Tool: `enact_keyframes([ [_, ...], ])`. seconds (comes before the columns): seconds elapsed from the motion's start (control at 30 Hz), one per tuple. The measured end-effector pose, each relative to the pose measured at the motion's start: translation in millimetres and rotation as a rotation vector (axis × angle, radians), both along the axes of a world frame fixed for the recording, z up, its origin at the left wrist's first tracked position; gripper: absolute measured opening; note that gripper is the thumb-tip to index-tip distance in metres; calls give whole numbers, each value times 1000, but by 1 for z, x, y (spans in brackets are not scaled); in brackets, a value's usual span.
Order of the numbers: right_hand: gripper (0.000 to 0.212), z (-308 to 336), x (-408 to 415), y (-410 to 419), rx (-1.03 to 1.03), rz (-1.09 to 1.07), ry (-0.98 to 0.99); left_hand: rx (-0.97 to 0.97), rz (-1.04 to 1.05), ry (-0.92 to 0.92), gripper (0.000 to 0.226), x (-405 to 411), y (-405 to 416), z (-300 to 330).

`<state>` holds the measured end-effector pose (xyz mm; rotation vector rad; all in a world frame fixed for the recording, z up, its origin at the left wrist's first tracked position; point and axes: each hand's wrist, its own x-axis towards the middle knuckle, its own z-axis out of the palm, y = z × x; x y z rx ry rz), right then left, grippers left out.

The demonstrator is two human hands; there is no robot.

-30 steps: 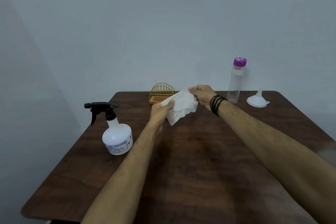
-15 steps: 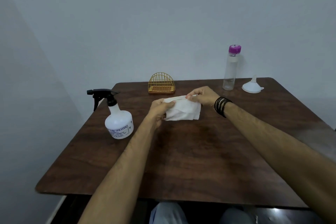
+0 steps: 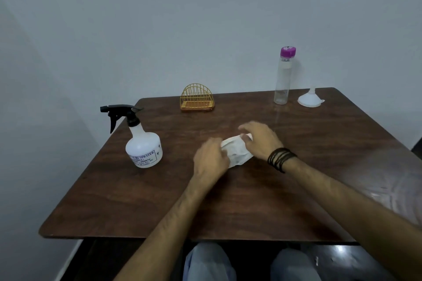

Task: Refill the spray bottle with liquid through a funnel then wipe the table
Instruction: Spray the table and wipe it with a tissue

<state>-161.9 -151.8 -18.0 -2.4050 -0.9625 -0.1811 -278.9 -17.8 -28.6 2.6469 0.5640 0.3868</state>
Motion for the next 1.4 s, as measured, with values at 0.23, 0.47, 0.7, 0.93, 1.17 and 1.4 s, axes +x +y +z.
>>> enact_keyframes([
  [0.23,57,-35,-26,10,-427,158,110,153,-198,314,57,-3,-3,-27],
  [0.47,64,-35,3,39,-481,189,154,46,-162,310,56,7,31,-19],
  [0.7,66,-33,15,72,-542,99,167,107,-91,378,58,13,60,-22],
  [0.93,57,-27,-7,41,-522,384,123,155,-53,338,58,24,78,-30],
  [1.17,56,-32,-2,64,-471,449,113,181,-60,324,60,25,82,-34],
  [1.4,24,-23,33,87,38,100,286,141,-106,328,57,21,89,-27],
])
